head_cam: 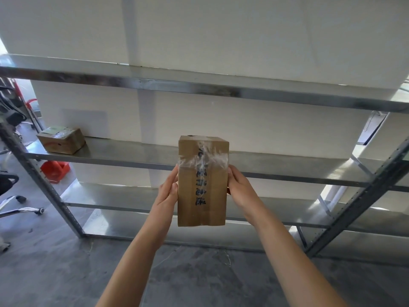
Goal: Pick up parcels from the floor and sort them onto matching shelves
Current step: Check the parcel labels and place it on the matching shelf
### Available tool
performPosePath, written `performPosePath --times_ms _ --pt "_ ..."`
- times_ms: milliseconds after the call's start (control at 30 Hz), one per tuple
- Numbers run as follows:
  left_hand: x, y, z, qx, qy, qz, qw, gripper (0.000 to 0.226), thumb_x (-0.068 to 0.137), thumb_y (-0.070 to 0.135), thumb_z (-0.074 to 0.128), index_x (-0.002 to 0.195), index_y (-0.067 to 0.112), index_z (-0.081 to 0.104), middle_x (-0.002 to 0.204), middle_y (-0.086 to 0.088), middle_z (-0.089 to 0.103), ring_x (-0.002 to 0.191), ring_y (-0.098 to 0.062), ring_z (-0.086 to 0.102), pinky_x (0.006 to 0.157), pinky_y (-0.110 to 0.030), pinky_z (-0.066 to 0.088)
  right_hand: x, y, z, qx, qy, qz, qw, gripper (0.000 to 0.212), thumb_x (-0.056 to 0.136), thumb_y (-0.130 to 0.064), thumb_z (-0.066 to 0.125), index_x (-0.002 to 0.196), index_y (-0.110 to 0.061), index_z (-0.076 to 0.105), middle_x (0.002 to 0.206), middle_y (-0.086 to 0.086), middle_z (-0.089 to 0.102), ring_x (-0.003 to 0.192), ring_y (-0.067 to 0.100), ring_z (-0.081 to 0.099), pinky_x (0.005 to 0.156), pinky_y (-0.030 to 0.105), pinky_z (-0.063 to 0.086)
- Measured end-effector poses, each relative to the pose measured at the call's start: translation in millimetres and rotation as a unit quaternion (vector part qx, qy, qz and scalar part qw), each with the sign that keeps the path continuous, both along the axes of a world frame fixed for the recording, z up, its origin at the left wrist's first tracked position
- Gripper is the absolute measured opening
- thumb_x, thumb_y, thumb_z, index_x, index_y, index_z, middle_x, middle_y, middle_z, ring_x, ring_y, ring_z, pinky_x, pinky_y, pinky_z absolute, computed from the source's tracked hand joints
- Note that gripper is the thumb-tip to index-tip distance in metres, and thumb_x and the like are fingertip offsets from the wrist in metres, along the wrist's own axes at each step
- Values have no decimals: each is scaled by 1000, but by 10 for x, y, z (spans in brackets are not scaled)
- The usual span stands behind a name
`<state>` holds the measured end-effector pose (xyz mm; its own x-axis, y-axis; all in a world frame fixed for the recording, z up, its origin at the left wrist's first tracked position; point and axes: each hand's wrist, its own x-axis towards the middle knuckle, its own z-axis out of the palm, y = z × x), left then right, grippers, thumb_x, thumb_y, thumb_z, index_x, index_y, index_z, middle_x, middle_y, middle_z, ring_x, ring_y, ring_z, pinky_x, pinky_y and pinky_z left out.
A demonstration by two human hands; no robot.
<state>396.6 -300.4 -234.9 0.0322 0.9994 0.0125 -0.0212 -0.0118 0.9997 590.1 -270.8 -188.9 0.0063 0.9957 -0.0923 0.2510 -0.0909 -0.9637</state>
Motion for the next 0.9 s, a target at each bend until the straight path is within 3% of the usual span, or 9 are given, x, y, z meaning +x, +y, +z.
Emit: performPosePath --times_ms 100,167,233,367,467,567,667,767,900 --pt "-21 0 -15 -1 3 3 1000 43 113 38 29 144 65 40 162 7 41 150 -21 40 122 -58 33 29 -8 -8 -13 14 6 1000 35 109 -43 32 133 -31 55 127 -2 67 116 14 63 95 30 52" --pt "-20 -9 -20 -7 5 7 1000 46 114 33 28 142 67 41 162 8 40 150 -22 40 122 -60 34 35 -27 8 -19 27 3 999 31 108 -45 32 124 -34 56 120 -3 69 107 8 65 79 20 51" --pt "-17 -22 -32 -8 6 8 1000 47 114 31 28 143 65 42 161 9 43 149 -21 41 121 -60 34 40 -42 19 -24 46 -2 999 33 107 -48 31 122 -34 58 118 -4 70 103 5 65 74 18 49" --pt "-42 -36 -69 -5 10 14 1000 44 114 31 33 141 61 47 156 10 52 146 -23 46 119 -62 37 49 -45 -5 -34 72 -6 997 28 104 -53 35 113 -40 58 121 -2 71 111 15 66 94 32 55" --pt "-91 -35 -78 10 6 26 1000 40 113 29 38 140 55 54 149 10 59 141 -23 52 116 -59 42 57 -48 -30 -47 80 15 996 31 103 -50 40 123 -34 57 126 2 69 116 21 66 106 40 52" --pt "-133 -57 -57 19 -20 44 999 32 111 28 43 133 39 64 131 7 70 125 -23 63 102 -46 53 56 -54 -65 -42 72 43 996 39 99 -51 46 130 -29 54 130 2 67 118 21 67 107 42 52" --pt "-156 -64 -60 13 -48 72 996 27 110 33 42 120 23 66 105 2 73 101 -23 67 83 -33 55 26 -63 -92 -22 67 76 995 55 88 -56 52 135 -28 53 134 0 65 123 19 64 108 42 51" --pt "-183 -47 -58 -3 -80 91 993 34 108 44 42 115 18 64 105 -9 74 102 -31 70 90 -39 58 1 -37 -106 2 78 89 993 55 87 -54 57 136 -28 55 134 -4 65 123 14 64 105 37 54" --pt "-215 -13 -1 -3 -124 96 988 54 93 60 45 118 15 62 113 -16 73 109 -29 71 95 -39 57 -5 17 -107 27 69 108 991 40 96 -45 58 134 -32 57 136 -13 63 125 9 62 104 32 54"
